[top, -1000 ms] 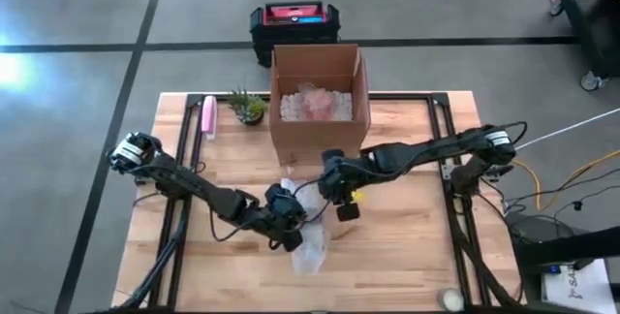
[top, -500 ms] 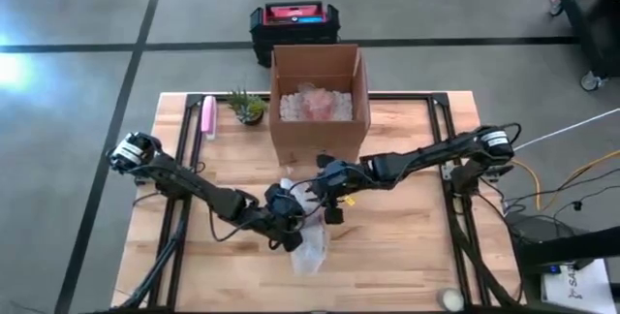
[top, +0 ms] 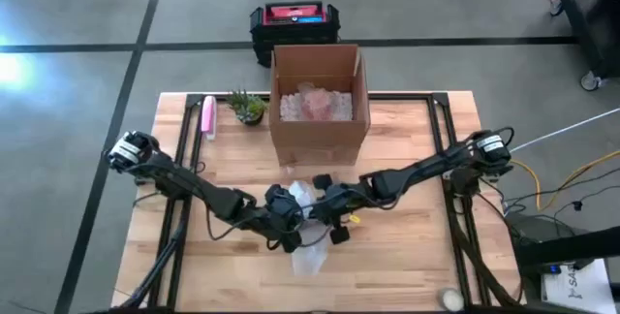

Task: Wrap mug
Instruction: Wrap the black mug with the bubble wrap

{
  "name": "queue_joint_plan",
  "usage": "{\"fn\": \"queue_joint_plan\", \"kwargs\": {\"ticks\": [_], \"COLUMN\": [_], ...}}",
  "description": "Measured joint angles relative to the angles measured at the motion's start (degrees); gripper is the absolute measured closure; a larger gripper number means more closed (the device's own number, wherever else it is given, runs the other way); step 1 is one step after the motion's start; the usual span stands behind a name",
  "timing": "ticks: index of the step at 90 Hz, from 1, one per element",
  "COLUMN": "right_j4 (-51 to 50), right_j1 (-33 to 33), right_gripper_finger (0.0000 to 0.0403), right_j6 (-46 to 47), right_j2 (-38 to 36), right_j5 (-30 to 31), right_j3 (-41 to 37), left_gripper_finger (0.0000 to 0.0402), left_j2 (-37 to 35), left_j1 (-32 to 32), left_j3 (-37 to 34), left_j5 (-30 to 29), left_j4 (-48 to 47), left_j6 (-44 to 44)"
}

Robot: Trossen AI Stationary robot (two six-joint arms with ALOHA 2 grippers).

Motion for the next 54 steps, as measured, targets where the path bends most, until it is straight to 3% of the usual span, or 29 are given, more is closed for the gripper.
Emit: {"fn": "queue_joint_plan", "kwargs": {"ticks": [12, 27, 40, 54], "right_j4": [0.47, -0.82, -0.43, -0.7], "right_j1": [0.07, 0.35, 1.08, 1.1], "right_gripper_finger": [0.0401, 0.0402, 0.0403, 0.0403], "right_j6": [-0.19, -0.67, -0.83, -0.76], "right_j2": [0.81, 2.97, 4.09, 3.99], "right_j5": [-0.3, -0.59, -0.5, -0.48], "right_j3": [-0.09, -0.35, -0.19, -0.19], "left_gripper_finger": [0.0365, 0.0365, 0.0365, 0.0365], "left_j2": [-2.71, -5.95, -5.91, -1.05], "left_j1": [-0.18, -0.3, -0.29, 0.47], "left_j3": [1.25, 2.9, 2.47, 2.17], "left_j5": [2.4, 0.05, -6.61, -3.12], "left_j4": [-1.55, -3.55, -4.85, -2.57], "left_j6": [-1.84, -1.67, -1.29, -1.46]}}
